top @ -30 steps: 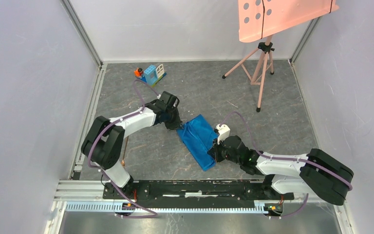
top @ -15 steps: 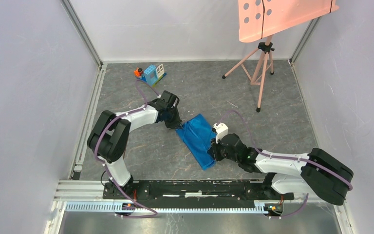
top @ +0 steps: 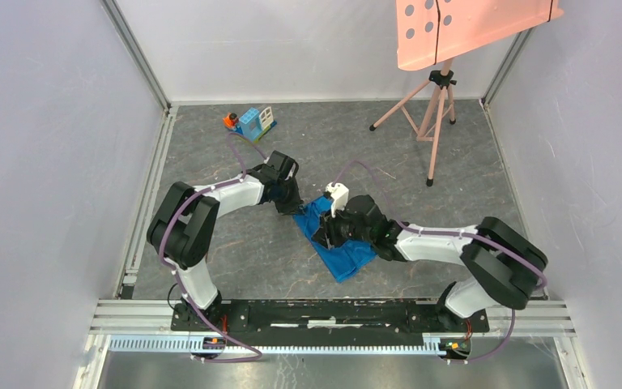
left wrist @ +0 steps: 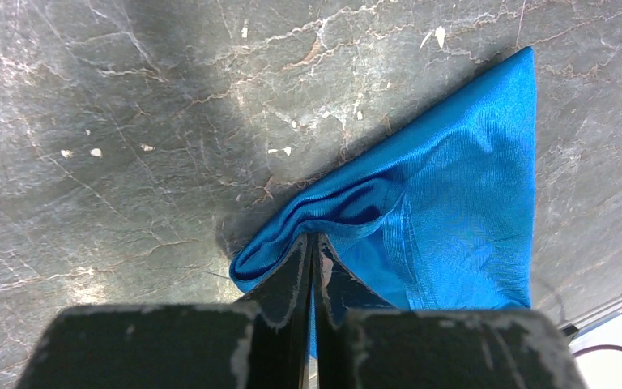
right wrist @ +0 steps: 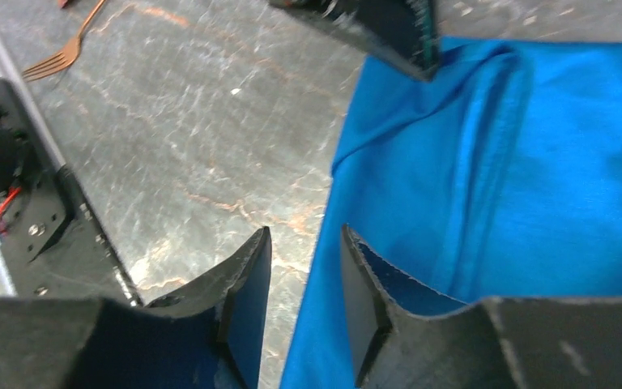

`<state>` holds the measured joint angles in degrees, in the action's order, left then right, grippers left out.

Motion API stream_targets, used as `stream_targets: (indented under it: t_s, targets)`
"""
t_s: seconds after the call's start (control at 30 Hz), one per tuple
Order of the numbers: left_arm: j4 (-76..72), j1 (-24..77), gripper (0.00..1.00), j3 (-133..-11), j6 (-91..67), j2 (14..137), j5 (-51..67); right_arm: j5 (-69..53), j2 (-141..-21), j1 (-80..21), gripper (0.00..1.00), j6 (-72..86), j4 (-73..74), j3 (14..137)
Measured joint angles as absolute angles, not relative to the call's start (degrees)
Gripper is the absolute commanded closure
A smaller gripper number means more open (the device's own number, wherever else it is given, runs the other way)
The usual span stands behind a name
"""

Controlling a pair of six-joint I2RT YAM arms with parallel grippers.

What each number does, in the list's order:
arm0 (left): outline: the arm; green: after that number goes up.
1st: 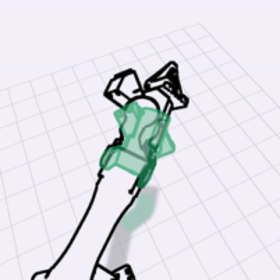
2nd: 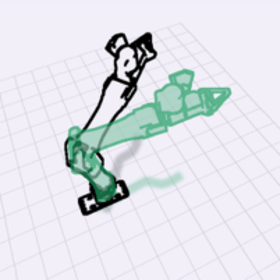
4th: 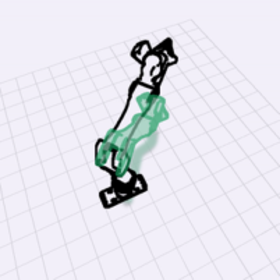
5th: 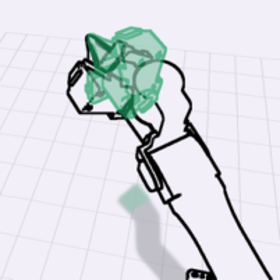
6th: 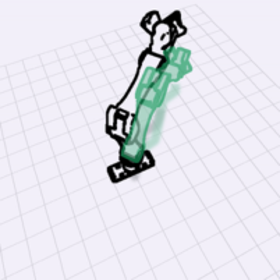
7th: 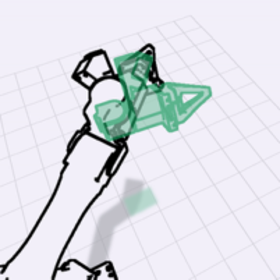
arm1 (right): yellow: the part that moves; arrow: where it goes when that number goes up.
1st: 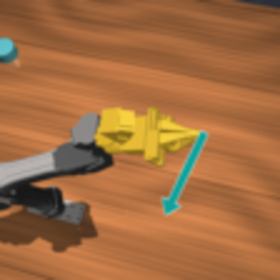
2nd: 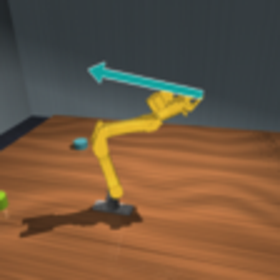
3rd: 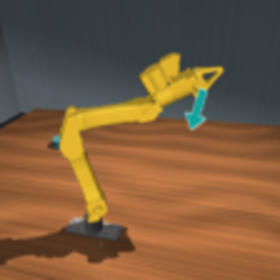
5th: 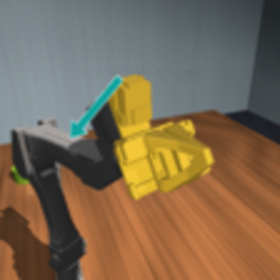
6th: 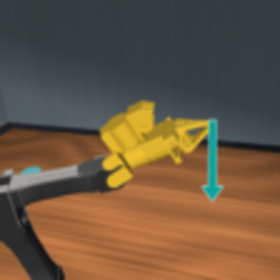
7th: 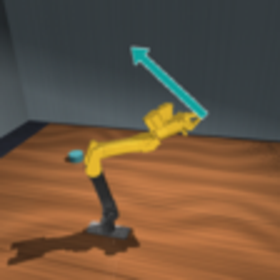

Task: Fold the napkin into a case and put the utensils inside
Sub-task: Fold the lower triangle-folded napkin at the center of the board, then smooth out the 2/3-rectangle-folded napkin at the center of the board.

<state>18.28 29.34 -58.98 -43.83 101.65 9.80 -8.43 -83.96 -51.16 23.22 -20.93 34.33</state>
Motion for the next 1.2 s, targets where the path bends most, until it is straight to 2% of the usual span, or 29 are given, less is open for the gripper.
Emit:
stream_targets:
  t_s: [0.07, 0.13, 0.27, 0.3, 0.4, 0.63, 0.97, 1.2]
  targets:
    - [18.26, 29.34, 0.94, -58.98, -43.55, 101.65, 9.82, -12.49, -86.35, -50.87, 0.66, 24.36, -23.20, 34.33]
    - [18.24, 29.34, 0.96, -58.98, -43.38, 101.65, 9.89, -16.71, -88.88, -50.43, 0.66, 25.45, -26.68, 34.30]
    - [18.13, 29.32, 0.98, -58.98, -43.31, 101.67, 10.24, -24.18, -93.80, -48.95, 0.57, 27.20, -33.47, 34.44]
    - [18.09, 29.32, 0.98, -58.98, -43.29, 101.71, 10.28, -25.87, -95.00, -48.49, 0.52, 27.51, -34.57, 34.74]
    - [17.80, 29.30, 0.98, -58.98, -43.24, 102.06, 10.59, -30.63, -99.85, -46.92, 0.43, 28.95, -38.06, 36.88]
    - [16.99, 28.99, 0.98, -58.98, -43.18, 102.69, 11.22, -38.46, -106.96, -43.59, 0.36, 30.52, -40.71, 39.59]
    - [15.94, 28.05, 0.98, -58.83, -42.50, 103.24, 13.54, -44.49, -105.69, -43.07, 0.33, 35.77, -54.00, 27.88]
    - [15.64, 27.70, 0.98, -58.70, -42.35, 103.37, 14.26, -46.35, -98.94, -43.07, 0.32, 36.64, -55.57, 18.68]
